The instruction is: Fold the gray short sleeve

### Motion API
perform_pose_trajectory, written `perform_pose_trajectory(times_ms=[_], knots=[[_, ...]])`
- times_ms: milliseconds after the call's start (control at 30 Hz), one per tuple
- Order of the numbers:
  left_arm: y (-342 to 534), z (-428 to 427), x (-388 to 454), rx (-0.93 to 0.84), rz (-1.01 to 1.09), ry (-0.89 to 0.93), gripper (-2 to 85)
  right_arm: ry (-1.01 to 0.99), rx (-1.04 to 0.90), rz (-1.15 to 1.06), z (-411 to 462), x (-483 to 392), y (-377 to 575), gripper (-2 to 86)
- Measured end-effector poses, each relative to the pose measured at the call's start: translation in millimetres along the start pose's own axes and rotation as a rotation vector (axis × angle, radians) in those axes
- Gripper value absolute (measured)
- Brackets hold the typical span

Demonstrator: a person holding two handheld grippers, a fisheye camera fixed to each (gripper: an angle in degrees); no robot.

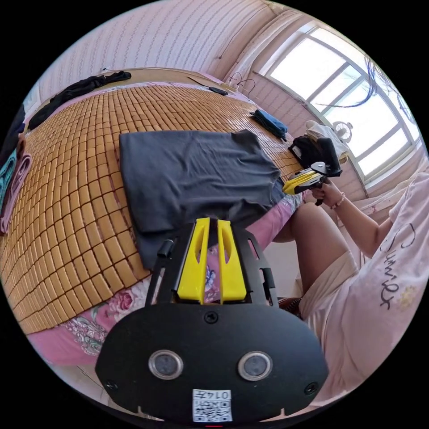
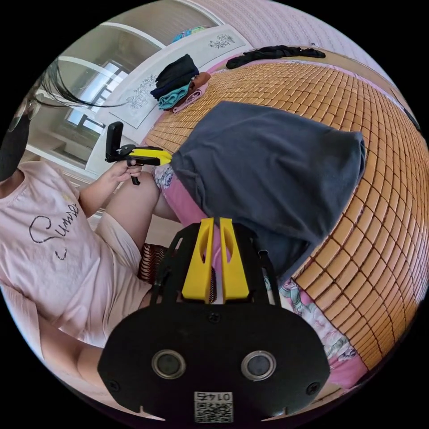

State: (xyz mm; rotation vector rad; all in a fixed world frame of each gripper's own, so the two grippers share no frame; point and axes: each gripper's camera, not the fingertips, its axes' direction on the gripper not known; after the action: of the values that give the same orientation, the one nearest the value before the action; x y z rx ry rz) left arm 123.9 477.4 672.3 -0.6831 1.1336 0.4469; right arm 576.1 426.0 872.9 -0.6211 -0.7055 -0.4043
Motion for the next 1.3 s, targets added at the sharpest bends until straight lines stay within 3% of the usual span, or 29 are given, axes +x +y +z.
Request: perform_pose_trajectory(times_ms=[200, 367, 433, 600, 667, 867, 933, 1300], knots=[[-3, 0, 42, 0.037, 0.079, -0.081, 1.7, 0.143, -0.023, -0.101, 32, -60, -56, -0.1], [-9, 54, 79, -0.040, 0.112, -0.032, 0.1, 0.383, -0.240, -0.085, 99, -87, -90, -0.5], [1, 80, 90, -0.101, 0.121, -0.067, -0.7, 0.443, -0.189, -0.077, 105, -99, -93, -0.8], [16, 69, 118, -0.019, 0.223, -0.121, -1.0, 0.307, -0.215, -0.007, 92, -96, -115, -0.9], [14, 63, 130, -0.002, 0.247, -0.135, -1.0, 0.265, -0.113, -0.013, 73, -95, -133, -0.7], [-8, 87, 163, 0.054, 0.259, -0.178, -1.0, 0.468, -0.056, -0.013, 77, -63, -240, -0.4], [-8, 112, 170, -0.042, 0.265, -0.227, -1.0, 0.467, -0.233, 0.020, 116, -35, -264, -0.4], [39, 90, 172, -0.086, 0.174, -0.244, -1.0, 0.453, -0.205, -0.017, 115, -30, -271, -0.4]])
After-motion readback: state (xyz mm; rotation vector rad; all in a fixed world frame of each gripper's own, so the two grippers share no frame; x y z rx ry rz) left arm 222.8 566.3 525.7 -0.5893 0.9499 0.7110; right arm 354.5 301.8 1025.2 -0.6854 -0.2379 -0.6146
